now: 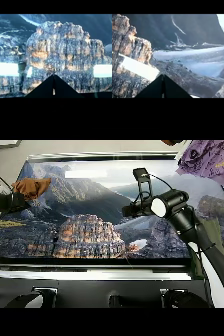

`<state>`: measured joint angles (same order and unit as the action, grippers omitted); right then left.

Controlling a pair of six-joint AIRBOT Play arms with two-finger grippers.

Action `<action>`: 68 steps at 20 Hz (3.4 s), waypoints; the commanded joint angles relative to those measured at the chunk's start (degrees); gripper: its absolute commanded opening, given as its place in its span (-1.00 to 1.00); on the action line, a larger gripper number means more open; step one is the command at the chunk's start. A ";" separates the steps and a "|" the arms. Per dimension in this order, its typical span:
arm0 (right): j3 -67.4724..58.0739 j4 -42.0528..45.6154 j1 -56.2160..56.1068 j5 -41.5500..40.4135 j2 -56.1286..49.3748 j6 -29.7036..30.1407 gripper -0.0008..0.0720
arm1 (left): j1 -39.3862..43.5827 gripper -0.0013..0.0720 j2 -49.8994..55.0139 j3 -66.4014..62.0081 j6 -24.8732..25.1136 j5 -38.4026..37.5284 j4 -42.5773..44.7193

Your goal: Fold the clothes and pants, and hang the long-sleeved shirts on hangers.

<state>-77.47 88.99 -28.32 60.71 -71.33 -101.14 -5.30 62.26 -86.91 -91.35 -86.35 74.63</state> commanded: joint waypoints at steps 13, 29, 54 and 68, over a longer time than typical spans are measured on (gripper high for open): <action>-0.07 0.00 -0.04 0.00 0.02 -0.02 -0.90 | 0.02 -0.91 -0.04 0.02 0.02 0.02 0.00; -0.07 0.00 -0.04 0.00 0.02 -0.02 -0.90 | 0.02 1.00 4.83 1.14 -6.03 8.74 14.60; -0.07 0.00 -0.04 0.00 0.02 -0.02 -0.90 | -14.62 -0.34 67.36 -32.89 -16.76 56.00 20.31; -0.07 0.00 -0.04 0.00 0.02 -0.02 -0.90 | -2.25 -0.94 26.18 -21.14 -16.48 14.03 10.99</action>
<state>-77.47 88.99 -28.32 60.71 -71.33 -101.14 -12.51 99.22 -111.70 -108.03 -61.87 91.85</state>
